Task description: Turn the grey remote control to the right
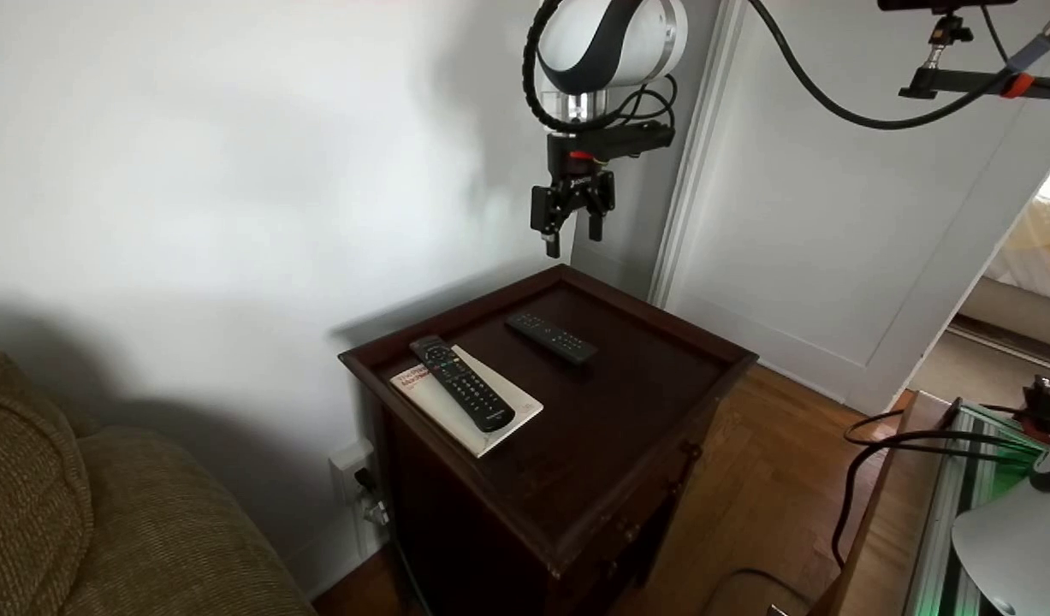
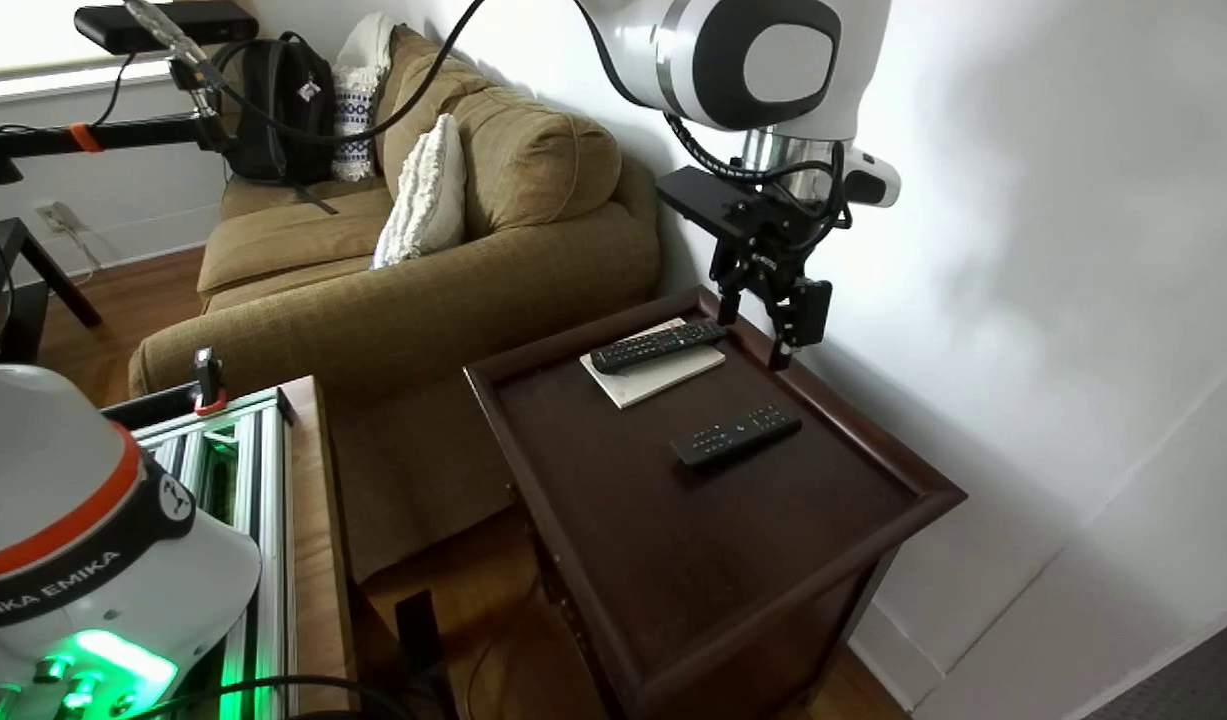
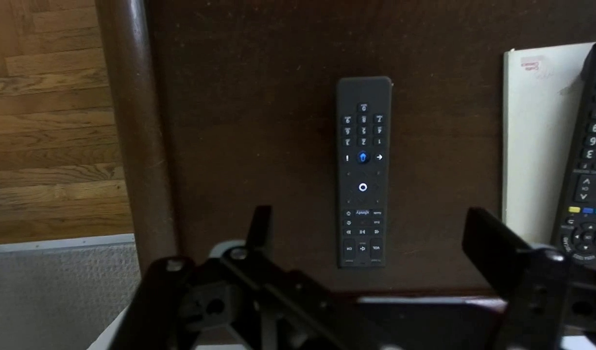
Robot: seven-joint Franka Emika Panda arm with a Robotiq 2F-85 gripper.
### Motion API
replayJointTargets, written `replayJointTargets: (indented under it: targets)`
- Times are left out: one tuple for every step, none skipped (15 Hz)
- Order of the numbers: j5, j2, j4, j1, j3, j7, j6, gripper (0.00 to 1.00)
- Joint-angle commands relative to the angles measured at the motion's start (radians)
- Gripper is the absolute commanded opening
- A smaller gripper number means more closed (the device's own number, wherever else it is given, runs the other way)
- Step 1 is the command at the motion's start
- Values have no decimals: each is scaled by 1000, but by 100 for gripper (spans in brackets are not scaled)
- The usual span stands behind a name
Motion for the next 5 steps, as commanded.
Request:
replayJointTargets:
  targets:
    - [0,-1,-1,5,-6,-2,-2,100]
    - [-1,-1,-2,6,-6,-2,-2,100]
    - [-2,-1,-2,6,-7,-1,-2,100]
    - [-3,-1,-2,7,-7,-1,-2,100]
    - [-3,-1,-2,7,-7,-1,-2,100]
